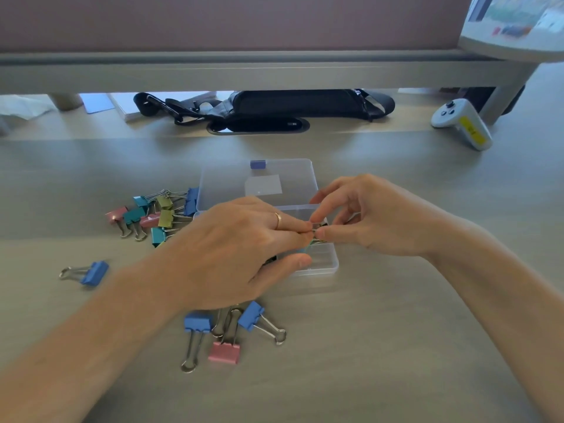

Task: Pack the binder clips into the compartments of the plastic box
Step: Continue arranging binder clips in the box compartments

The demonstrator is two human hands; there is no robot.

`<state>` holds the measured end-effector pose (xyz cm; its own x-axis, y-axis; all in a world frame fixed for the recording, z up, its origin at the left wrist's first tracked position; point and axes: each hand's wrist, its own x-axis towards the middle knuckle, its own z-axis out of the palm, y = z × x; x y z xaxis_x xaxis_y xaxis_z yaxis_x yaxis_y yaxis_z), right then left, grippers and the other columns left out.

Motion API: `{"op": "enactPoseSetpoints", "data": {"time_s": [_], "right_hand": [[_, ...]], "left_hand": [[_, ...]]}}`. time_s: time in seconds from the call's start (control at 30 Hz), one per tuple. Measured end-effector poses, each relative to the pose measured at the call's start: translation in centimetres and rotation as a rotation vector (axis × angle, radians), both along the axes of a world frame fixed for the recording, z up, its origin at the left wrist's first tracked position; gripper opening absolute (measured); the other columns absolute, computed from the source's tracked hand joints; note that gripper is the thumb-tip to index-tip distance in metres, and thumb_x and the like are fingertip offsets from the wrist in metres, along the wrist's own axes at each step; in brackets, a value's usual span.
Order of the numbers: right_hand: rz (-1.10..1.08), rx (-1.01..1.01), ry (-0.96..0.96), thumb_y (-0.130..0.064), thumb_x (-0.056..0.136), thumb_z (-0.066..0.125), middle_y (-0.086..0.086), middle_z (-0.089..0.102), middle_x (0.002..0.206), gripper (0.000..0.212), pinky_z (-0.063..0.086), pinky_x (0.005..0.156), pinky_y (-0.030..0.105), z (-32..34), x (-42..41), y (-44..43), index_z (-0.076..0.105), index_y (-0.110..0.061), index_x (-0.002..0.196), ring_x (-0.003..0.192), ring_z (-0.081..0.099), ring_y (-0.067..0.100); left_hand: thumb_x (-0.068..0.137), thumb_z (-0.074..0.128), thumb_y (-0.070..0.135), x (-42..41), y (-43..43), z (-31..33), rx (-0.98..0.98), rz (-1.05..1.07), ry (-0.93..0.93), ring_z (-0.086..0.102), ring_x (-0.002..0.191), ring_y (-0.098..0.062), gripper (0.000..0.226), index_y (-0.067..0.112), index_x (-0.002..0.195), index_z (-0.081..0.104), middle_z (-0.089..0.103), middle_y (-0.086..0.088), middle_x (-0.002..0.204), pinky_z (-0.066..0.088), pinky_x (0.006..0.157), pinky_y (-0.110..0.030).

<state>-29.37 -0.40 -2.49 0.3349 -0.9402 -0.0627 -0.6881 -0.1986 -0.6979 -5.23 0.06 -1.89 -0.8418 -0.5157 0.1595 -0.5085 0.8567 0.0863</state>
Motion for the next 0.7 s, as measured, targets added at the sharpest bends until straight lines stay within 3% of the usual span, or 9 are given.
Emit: {"op": "enactPoseSetpoints", "data": {"time_s": [0.07,0.17,0.27,0.37,0.47,0.7], "right_hand": [[-0.001,-0.018,-0.008,-0.034,0.087,0.082,-0.021,0.062,0.123,0.008,0.06,0.08,0.03,-0.2,-0.1,0.1,0.082,-0.035,0.094,0.074,0.073,0.005],[-0.028,-0.161,-0.011,-0.035,0.09,0.077,-0.023,0.063,0.122,0.012,0.057,0.081,0.023,-1.0,-0.4,1.1,0.08,-0.036,0.102,0.084,0.071,0.003],[0.026,-0.432,0.115,-0.042,0.099,0.064,-0.023,0.06,0.138,0.031,0.045,0.105,0.015,-2.3,-0.9,3.3,0.072,-0.035,0.128,0.121,0.061,-0.002],[0.175,-0.484,0.204,-0.042,0.106,0.053,-0.017,0.05,0.155,0.047,0.035,0.121,0.028,-3.3,-1.9,4.8,0.054,-0.025,0.151,0.148,0.04,0.003],[0.202,-0.453,0.262,-0.047,0.109,0.041,-0.02,0.039,0.163,0.052,0.033,0.124,0.036,-3.3,-2.4,5.0,0.044,-0.027,0.157,0.154,0.029,0.002],[0.218,-0.541,0.352,-0.04,0.112,0.038,-0.015,0.042,0.162,0.048,0.028,0.126,0.033,-3.3,-2.3,5.0,0.046,-0.025,0.157,0.155,0.027,0.004]], "left_hand": [[0.106,0.037,0.047,0.1,0.2,0.0,-0.005,-0.008,-0.022,0.066,0.113,-0.012,0.046,0.025,0.135,0.065,0.064,0.011,0.138,0.05,0.103,-0.034],[0.106,0.027,0.05,0.7,0.4,-0.4,0.047,0.029,0.0,0.05,0.135,-0.003,0.052,0.031,0.15,0.049,0.051,0.016,0.151,0.036,0.116,-0.026],[0.106,0.023,0.05,1.4,0.1,-0.8,0.107,0.062,0.035,0.026,0.146,0.011,0.052,0.038,0.155,0.036,0.035,0.027,0.158,0.014,0.122,-0.016],[0.106,0.024,0.049,1.7,0.0,-1.0,0.161,0.074,0.046,0.014,0.145,0.02,0.05,0.043,0.155,0.034,0.029,0.032,0.158,0.001,0.12,-0.008],[0.108,0.026,0.045,1.6,0.0,-1.1,0.221,0.068,0.055,0.012,0.145,0.021,0.048,0.042,0.155,0.034,0.027,0.032,0.159,0.002,0.124,-0.013],[0.11,0.027,0.04,1.7,-0.1,-1.6,0.249,0.063,0.056,0.008,0.147,0.018,0.046,0.041,0.155,0.034,0.024,0.03,0.161,0.006,0.127,-0.023]]}}
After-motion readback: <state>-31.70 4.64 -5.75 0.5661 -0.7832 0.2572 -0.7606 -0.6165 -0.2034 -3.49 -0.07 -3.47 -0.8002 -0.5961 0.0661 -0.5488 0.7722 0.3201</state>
